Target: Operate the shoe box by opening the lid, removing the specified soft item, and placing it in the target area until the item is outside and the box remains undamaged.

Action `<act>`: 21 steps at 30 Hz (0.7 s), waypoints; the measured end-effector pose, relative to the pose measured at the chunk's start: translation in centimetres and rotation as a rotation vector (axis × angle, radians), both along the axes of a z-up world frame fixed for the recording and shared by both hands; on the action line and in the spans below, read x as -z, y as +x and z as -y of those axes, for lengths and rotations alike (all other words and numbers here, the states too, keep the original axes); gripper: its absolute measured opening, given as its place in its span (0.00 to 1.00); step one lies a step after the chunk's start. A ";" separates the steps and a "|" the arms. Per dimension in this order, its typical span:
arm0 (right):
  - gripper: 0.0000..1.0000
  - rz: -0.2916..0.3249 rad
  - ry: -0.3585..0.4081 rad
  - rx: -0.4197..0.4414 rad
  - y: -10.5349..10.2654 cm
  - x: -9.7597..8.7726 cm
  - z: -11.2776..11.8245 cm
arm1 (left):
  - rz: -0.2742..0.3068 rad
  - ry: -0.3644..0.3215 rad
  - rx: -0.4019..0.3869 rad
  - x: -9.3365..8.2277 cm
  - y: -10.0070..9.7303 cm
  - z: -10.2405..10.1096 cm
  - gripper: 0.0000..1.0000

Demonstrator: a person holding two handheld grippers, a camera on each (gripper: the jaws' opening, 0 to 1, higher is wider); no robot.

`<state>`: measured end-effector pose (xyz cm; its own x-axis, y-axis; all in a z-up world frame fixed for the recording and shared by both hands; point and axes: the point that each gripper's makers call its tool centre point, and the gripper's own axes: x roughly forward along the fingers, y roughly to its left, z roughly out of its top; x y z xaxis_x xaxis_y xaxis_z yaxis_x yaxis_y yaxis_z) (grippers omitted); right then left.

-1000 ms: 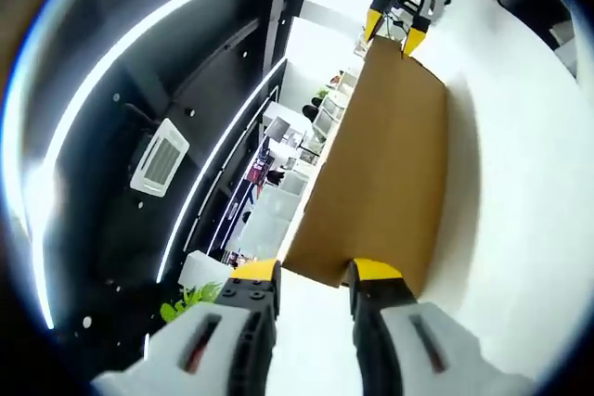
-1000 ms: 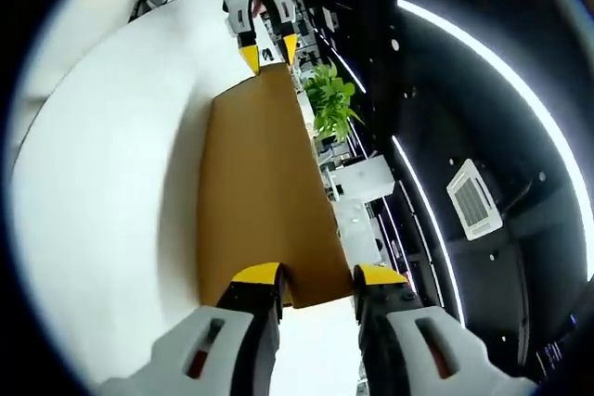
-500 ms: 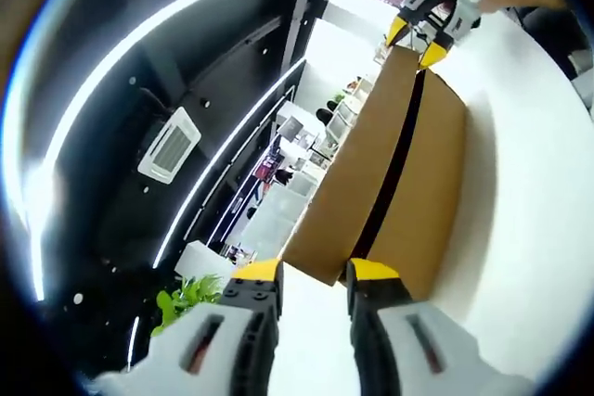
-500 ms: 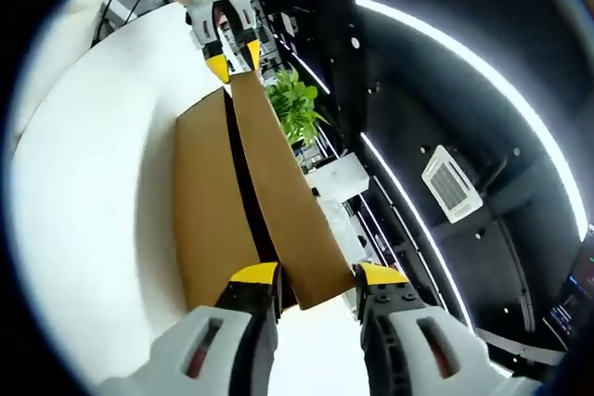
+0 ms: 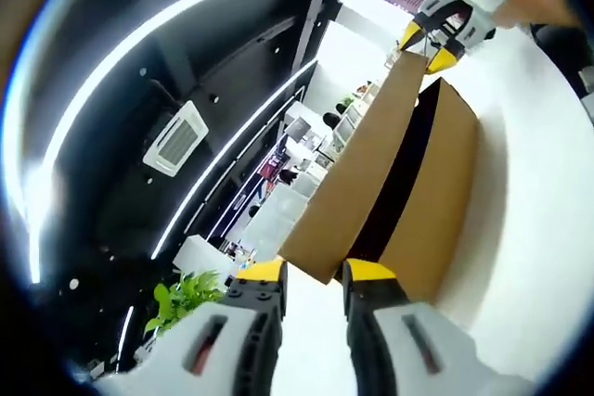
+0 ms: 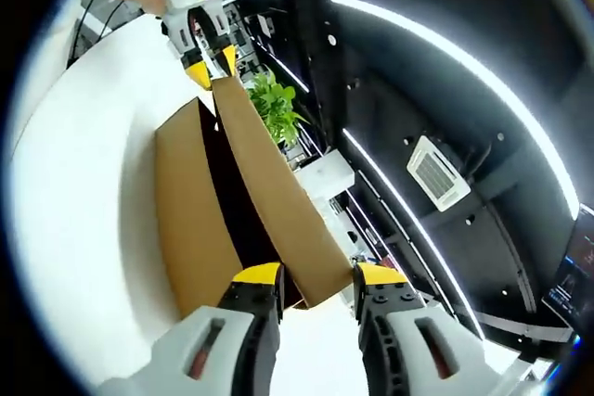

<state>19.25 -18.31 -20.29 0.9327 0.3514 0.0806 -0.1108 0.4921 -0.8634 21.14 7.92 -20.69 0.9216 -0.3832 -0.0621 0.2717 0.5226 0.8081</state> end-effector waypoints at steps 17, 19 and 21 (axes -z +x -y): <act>0.31 0.003 0.219 0.075 0.6 -0.8 1.6 | -0.033 -0.142 0.011 -0.5 0.6 0.1 0.24; 0.31 -0.011 0.267 0.074 0.8 -0.7 1.7 | -0.030 -0.140 0.011 -0.6 0.8 0.1 0.24; 0.32 -0.027 0.284 0.064 1.0 -0.6 1.6 | -0.029 -0.151 0.010 -0.7 0.8 0.2 0.24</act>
